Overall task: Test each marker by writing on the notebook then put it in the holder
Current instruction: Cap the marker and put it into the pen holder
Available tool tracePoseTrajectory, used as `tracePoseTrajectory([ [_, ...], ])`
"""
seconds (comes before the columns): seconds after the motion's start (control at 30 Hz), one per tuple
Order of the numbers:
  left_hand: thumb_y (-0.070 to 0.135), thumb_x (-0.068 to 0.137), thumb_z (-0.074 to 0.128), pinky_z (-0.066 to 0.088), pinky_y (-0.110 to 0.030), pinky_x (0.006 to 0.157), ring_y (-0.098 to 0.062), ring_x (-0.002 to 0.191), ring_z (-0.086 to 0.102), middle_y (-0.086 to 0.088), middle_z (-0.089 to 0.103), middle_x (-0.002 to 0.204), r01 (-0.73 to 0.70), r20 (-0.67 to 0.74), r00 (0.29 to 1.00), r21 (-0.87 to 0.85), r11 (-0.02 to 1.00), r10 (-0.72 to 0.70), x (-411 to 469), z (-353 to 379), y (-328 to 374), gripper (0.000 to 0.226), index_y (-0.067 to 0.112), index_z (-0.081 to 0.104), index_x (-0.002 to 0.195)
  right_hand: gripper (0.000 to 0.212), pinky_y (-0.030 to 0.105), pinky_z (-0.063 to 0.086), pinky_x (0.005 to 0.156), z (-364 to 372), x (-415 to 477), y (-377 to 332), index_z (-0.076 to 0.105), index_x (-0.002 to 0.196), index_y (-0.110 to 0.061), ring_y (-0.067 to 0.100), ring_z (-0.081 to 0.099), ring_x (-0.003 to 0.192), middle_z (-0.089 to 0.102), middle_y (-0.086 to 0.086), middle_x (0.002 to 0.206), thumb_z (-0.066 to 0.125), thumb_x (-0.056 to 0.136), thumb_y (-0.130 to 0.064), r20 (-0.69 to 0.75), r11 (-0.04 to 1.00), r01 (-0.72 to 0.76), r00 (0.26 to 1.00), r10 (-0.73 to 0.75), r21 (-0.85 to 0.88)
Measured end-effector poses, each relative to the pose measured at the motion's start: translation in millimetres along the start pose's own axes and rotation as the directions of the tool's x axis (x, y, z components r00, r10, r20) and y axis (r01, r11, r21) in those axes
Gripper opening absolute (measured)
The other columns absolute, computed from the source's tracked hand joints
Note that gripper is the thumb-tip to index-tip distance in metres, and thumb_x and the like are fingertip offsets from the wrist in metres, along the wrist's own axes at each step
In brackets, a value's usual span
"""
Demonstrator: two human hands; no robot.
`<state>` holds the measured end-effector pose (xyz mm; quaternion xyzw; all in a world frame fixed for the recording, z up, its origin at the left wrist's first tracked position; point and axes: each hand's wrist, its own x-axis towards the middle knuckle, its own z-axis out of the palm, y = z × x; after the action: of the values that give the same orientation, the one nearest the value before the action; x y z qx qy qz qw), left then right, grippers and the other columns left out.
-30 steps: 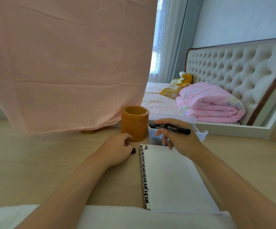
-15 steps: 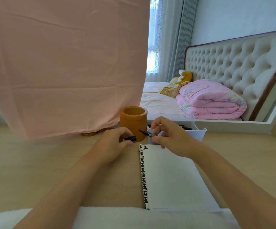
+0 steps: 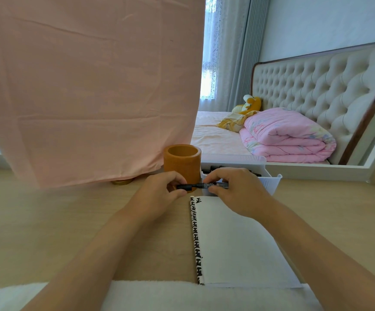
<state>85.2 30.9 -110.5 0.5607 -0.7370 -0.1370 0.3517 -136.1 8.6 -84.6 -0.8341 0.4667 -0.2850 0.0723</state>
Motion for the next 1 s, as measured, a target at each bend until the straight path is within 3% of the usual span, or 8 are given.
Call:
tracePoseTrajectory([
  [0.13, 0.034, 0.091, 0.065, 0.04, -0.014, 0.071, 0.005, 0.088, 0.054, 0.023, 0.061, 0.093, -0.029, 0.041, 0.999, 0.019, 0.999, 0.028, 0.5, 3.0, 4.9, 0.017, 0.042, 0.062, 0.106, 0.017, 0.014, 0.04, 0.082, 4.1, 1.9, 1.7, 0.071, 0.107, -0.038, -0.007, 0.055, 0.088, 0.059, -0.031, 0.094, 0.065, 0.094, -0.029, 0.047, 0.999, 0.022, 0.999, -0.025, 0.05],
  [0.23, 0.033, 0.095, 0.06, 0.036, -0.013, 0.066, 0.007, 0.086, 0.053, 0.021, 0.062, 0.089, -0.076, 0.063, 0.995, 0.03, 0.997, 0.074, 0.9, 2.8, 10.2, 0.015, 0.038, 0.066, 0.108, 0.016, 0.006, 0.035, 0.073, 4.7, 0.1, 0.1, 0.069, 0.105, -0.036, -0.01, 0.055, 0.085, 0.059, -0.028, 0.09, 0.07, 0.09, -0.032, 0.042, 0.995, 0.062, 0.997, -0.066, 0.084],
  [0.47, 0.028, 0.097, 0.058, 0.037, -0.017, 0.06, -0.004, 0.07, 0.054, 0.008, 0.063, 0.073, -0.122, 0.051, 0.991, -0.071, 0.99, 0.125, 2.2, 1.5, 18.1, 0.015, 0.03, 0.072, 0.09, 0.016, 0.023, 0.049, 0.079, 5.4, 0.5, -1.6, 0.076, 0.102, -0.034, 0.003, 0.063, 0.085, 0.072, -0.018, 0.09, 0.072, 0.087, -0.04, -0.021, 0.993, 0.086, 0.996, -0.084, 0.087],
  [0.6, 0.025, 0.096, 0.061, 0.037, -0.014, 0.062, -0.005, 0.075, 0.056, 0.012, 0.062, 0.073, -0.173, 0.025, 0.984, -0.055, 0.983, 0.174, 4.6, -1.7, 20.5, 0.014, 0.031, 0.074, 0.096, 0.016, 0.026, 0.051, 0.078, 5.1, 0.7, -4.2, 0.076, 0.103, -0.032, 0.006, 0.064, 0.081, 0.074, -0.015, 0.086, 0.067, 0.091, -0.037, -0.017, 0.988, 0.078, 0.997, -0.076, 0.134],
  [0.73, 0.026, 0.095, 0.062, 0.039, -0.01, 0.066, 0.0, 0.081, 0.058, 0.019, 0.064, 0.079, -0.182, 0.01, 0.983, -0.057, 0.982, 0.182, 3.7, -2.8, 24.9, 0.014, 0.03, 0.074, 0.101, 0.011, 0.028, 0.051, 0.074, 8.9, 1.1, -2.3, 0.071, 0.094, -0.03, 0.006, 0.062, 0.073, 0.065, -0.015, 0.072, 0.061, 0.096, -0.035, 0.065, 0.974, 0.053, 0.996, -0.068, 0.219],
  [0.9, 0.028, 0.095, 0.061, 0.04, -0.009, 0.074, 0.003, 0.092, 0.055, 0.02, 0.063, 0.094, -0.197, -0.079, 0.978, -0.051, 0.979, 0.193, 5.9, -4.5, 28.8, 0.015, 0.031, 0.068, 0.108, 0.018, 0.027, 0.049, 0.081, 9.1, 4.4, -5.1, 0.066, 0.109, -0.028, 0.009, 0.058, 0.089, 0.062, -0.007, 0.091, 0.049, 0.102, -0.031, 0.088, 0.969, 0.037, 0.994, -0.06, 0.244],
  [1.0, 0.031, 0.095, 0.06, 0.042, -0.015, 0.081, 0.001, 0.101, 0.052, 0.019, 0.057, 0.107, -0.152, -0.175, 0.975, -0.081, 0.985, 0.136, 9.0, -2.0, 19.5, 0.028, 0.035, 0.056, 0.123, 0.017, 0.024, 0.044, 0.078, 8.9, 6.2, -7.0, 0.063, 0.109, -0.03, 0.009, 0.054, 0.087, 0.057, -0.004, 0.093, 0.048, 0.103, -0.027, 0.065, 0.967, 0.016, 0.997, -0.033, 0.255],
])
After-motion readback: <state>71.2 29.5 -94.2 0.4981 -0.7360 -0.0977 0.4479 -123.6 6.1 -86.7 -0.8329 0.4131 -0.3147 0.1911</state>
